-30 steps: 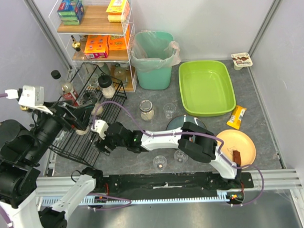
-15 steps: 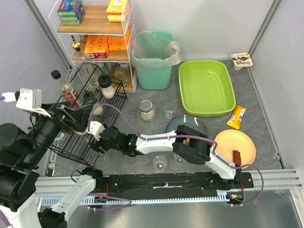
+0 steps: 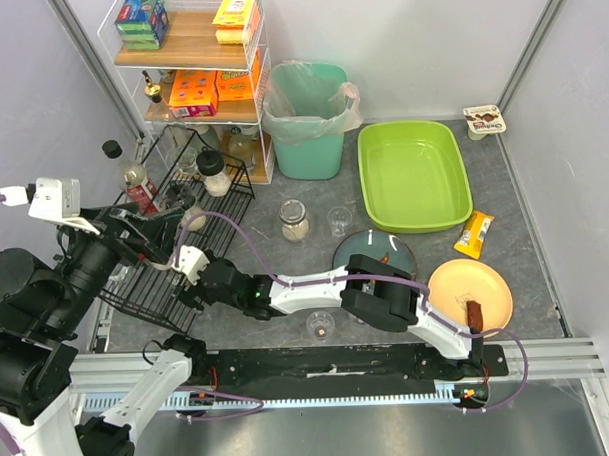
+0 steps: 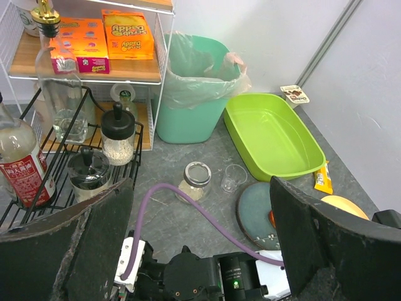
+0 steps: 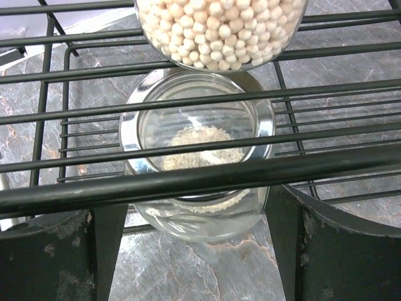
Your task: Clear the kitchen counter
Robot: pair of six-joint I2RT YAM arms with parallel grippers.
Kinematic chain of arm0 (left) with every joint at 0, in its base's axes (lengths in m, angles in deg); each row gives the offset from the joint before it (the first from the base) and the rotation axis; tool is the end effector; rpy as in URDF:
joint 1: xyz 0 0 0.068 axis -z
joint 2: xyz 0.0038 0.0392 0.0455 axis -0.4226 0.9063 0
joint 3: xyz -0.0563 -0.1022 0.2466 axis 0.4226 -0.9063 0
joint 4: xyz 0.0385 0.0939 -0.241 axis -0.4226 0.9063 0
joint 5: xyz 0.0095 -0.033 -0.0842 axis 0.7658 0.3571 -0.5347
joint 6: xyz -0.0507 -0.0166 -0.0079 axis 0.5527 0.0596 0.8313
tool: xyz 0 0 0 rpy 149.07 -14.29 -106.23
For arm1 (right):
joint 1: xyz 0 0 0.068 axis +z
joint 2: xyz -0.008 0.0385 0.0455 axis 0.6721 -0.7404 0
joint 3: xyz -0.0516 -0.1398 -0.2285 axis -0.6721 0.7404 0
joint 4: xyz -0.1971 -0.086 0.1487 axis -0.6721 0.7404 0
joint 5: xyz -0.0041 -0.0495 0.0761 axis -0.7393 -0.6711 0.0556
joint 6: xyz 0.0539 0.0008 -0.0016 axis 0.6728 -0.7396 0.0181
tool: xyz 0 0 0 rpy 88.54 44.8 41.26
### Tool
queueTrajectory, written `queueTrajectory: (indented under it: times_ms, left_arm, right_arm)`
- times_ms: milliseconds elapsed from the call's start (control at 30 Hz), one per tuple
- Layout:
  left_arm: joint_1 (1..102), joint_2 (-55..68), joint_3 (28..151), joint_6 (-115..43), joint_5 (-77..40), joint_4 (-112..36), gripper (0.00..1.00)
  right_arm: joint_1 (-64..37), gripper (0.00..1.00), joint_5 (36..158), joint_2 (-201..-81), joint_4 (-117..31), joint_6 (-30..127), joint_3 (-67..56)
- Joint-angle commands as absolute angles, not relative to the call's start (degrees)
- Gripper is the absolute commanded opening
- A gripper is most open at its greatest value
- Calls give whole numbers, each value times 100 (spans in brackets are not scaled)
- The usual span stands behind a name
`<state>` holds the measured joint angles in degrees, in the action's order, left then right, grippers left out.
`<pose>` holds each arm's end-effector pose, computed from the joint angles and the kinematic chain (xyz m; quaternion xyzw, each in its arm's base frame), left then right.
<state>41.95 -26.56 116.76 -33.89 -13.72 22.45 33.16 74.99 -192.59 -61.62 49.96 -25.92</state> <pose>0.0177 -0.0076 0.5270 0.0395 0.7150 -0.2060 0.6670 0.1431 0.5149 0.1760 -0.3848 0.7098 0.3148 0.4990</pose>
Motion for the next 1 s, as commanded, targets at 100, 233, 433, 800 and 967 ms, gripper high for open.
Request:
queueTrajectory:
  times_ms: [100,233,433,800,967]
  left_arm:
    - [4170,-2681,11793,-3629,-1316,2198,94]
    - [4179,-2681,11793,-3646,-1316,2198,94]
    - [4170,-2690,11785,-3655,-1289,2198,94]
    - [4179,-2646,11776,-3681,-1281,2198,94]
    - [4179,-2655,11750,-3673,-1272,2189,94]
  right_arm:
    - [3318,89,7428,-19513,-6432,5200,-2747]
    - [3239,90,7490,-19522,-6485,5366,-2721]
    - [3142,91,7622,-19662,-6625,5665,-2808]
    - [3045,98,7491,-19680,-6950,5947,-2625]
    - [3054,98,7464,-19566,-7091,5894,-2449]
